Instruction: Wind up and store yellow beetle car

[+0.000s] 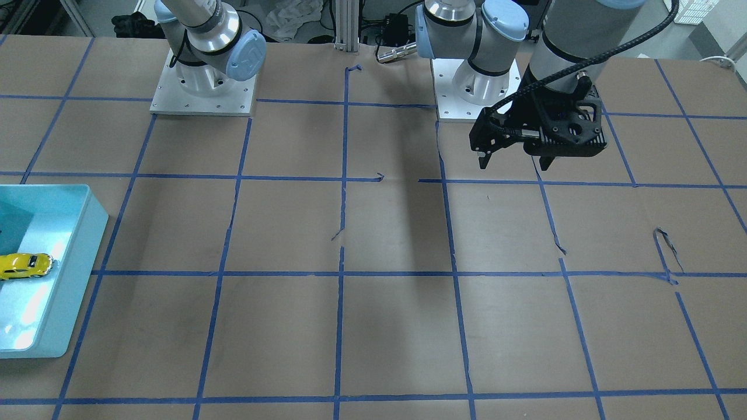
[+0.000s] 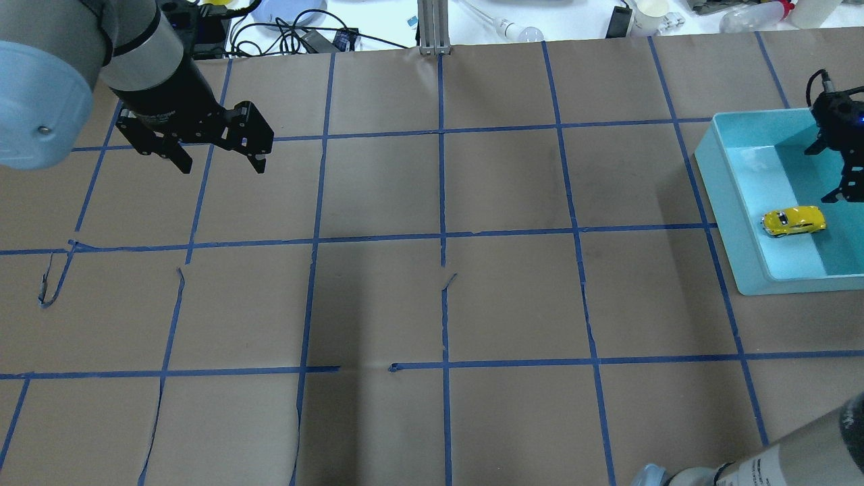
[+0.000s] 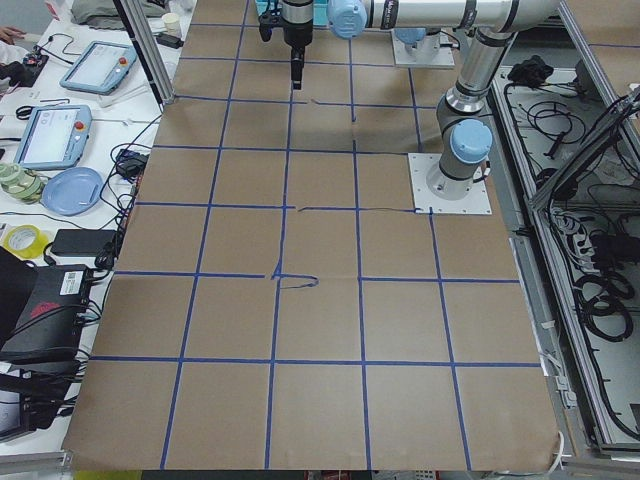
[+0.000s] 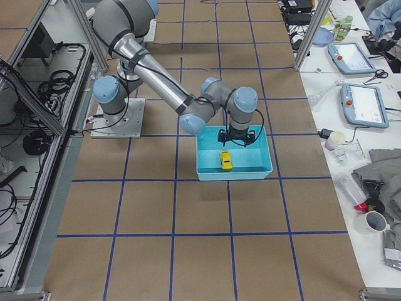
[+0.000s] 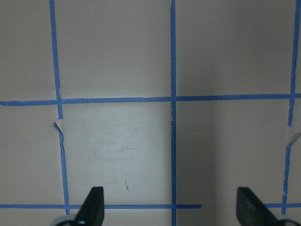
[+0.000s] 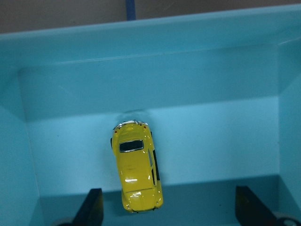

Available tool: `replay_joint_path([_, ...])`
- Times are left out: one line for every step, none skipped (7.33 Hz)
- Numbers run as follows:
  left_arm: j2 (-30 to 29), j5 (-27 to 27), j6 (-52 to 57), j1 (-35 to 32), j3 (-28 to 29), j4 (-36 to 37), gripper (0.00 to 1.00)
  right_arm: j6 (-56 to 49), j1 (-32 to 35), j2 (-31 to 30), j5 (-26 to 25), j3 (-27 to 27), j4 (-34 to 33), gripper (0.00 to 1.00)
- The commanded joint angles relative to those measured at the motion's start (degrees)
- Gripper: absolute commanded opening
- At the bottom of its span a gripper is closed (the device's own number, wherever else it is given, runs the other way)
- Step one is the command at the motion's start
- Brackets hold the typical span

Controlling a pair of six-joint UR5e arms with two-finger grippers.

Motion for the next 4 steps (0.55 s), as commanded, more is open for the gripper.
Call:
replay_joint_path([0.40,-0.26,0.81,0.03,-0.43,0.01,1.00,11.90,3.43,-7.26,-0.30,-4.55,9.35,1.00])
replay_joint_path([0.23,-0.78,0.73,-0.14,-0.43,0.09,1.00,17.37,5.27,-9.72,0.13,-6.84,15.49,1.00])
replay_joint_path([0.32,-0.62,0.73,-0.14,-0.52,0.09,1.00,25.09,7.55,-11.66,0.13,-8.08,18.77,1.00])
replay_joint_path([0.32,-0.35,0.73,-0.14,-0.52,0.09,1.00,31.08,10.54,-14.03,0.13,-8.18,20.46,1.00])
